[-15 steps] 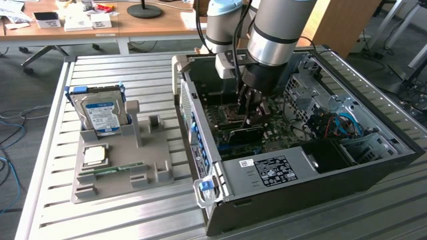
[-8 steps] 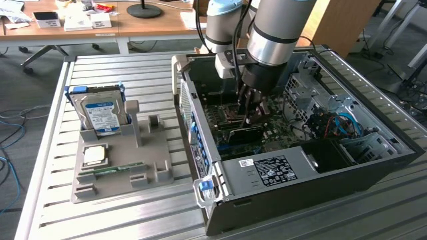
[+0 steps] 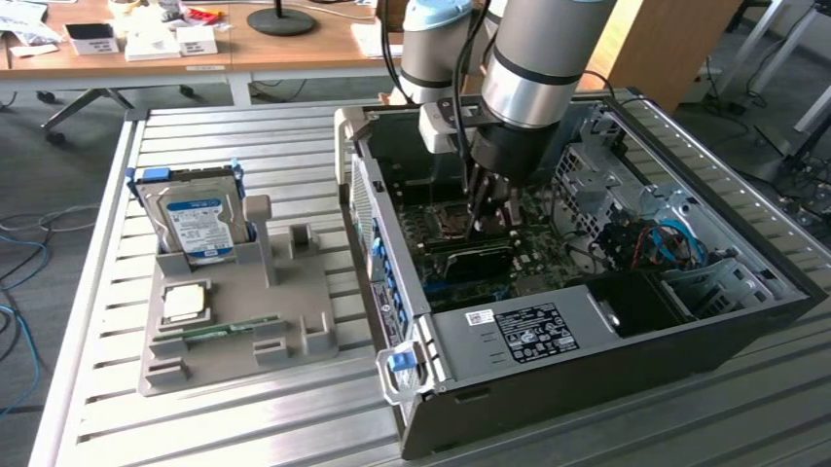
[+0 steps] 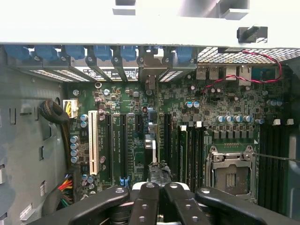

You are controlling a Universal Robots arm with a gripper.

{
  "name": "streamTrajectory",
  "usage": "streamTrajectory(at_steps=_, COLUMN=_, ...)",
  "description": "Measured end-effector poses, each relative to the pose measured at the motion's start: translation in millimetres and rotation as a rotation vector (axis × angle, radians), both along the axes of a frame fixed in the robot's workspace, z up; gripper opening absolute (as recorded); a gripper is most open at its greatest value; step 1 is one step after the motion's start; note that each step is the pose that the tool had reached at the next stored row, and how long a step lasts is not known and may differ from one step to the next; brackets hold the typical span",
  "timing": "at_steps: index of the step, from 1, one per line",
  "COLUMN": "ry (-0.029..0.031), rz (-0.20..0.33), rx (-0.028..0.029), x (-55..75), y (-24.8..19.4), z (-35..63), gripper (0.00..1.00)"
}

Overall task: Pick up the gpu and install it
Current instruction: 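Press down on the gpu until it lock into place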

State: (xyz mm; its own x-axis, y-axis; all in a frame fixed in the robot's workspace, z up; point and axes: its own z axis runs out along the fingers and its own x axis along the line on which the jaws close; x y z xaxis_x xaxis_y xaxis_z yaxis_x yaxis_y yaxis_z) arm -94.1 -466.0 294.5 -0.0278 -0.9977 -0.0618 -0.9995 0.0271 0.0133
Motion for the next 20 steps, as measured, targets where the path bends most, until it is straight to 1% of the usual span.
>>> streamTrajectory(at_steps=13, ry=0.0, rz=0.0, rx=0.0001, x=0.0, y=0.0, z=-0.4, gripper=0.11)
streamTrajectory(at_steps=20, ry=0.0, rz=0.0, rx=0.0, x=0.0, y=0.0, z=-11.9, gripper=0.11)
